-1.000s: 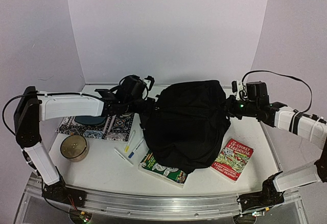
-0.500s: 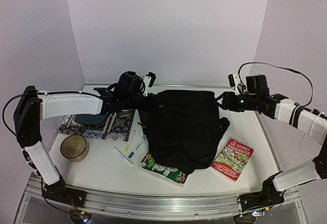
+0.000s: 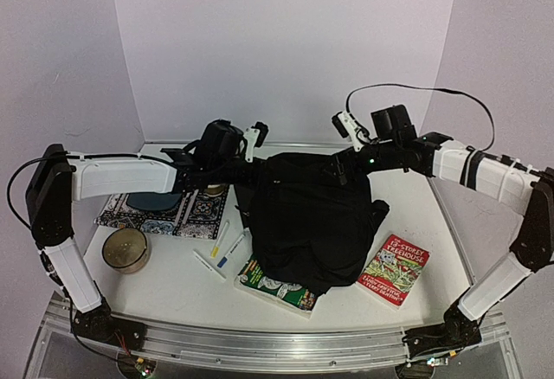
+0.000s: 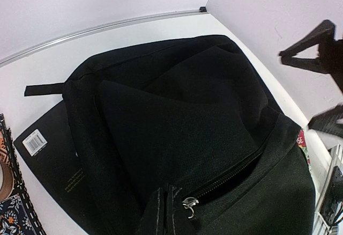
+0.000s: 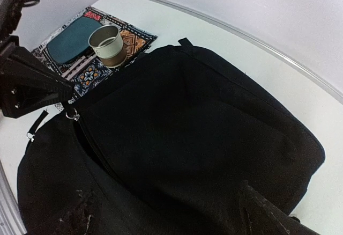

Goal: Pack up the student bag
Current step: Open the lower front pocket of the student bag.

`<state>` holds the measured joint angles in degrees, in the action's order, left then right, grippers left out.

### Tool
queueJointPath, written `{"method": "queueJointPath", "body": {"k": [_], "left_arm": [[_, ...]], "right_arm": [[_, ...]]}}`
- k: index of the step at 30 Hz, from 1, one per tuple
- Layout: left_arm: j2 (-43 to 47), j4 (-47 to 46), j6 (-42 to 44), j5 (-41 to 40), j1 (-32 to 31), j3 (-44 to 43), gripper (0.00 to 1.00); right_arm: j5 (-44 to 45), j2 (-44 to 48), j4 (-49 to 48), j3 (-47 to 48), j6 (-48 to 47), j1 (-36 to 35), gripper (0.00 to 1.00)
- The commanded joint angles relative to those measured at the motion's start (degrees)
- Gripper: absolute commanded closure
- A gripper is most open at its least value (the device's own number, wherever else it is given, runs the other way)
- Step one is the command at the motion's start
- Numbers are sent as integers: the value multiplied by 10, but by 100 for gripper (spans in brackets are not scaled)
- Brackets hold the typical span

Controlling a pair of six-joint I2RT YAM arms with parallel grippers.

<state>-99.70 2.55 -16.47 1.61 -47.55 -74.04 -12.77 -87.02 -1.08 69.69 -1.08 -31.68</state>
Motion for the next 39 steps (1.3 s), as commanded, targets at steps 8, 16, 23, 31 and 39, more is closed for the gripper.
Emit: {"method": "queueJointPath", "body": {"k": [8, 16, 23, 31, 39], "left_arm": [[11, -23, 0, 23, 3, -22, 100], [14, -23, -3, 28, 3, -17, 100], [23, -23, -2, 24, 3, -7, 100], [28, -23, -11, 15, 3, 1, 100], [62, -70, -37, 45, 4, 22, 100]], "right_arm": [[105, -89, 36, 62, -130, -54, 2], [211, -122, 36, 61, -157, -78, 2], [256, -112, 34, 59, -167, -86, 2], [134, -127, 54, 63, -185, -98, 2], [222, -140, 39, 97, -147, -99, 2]]}}
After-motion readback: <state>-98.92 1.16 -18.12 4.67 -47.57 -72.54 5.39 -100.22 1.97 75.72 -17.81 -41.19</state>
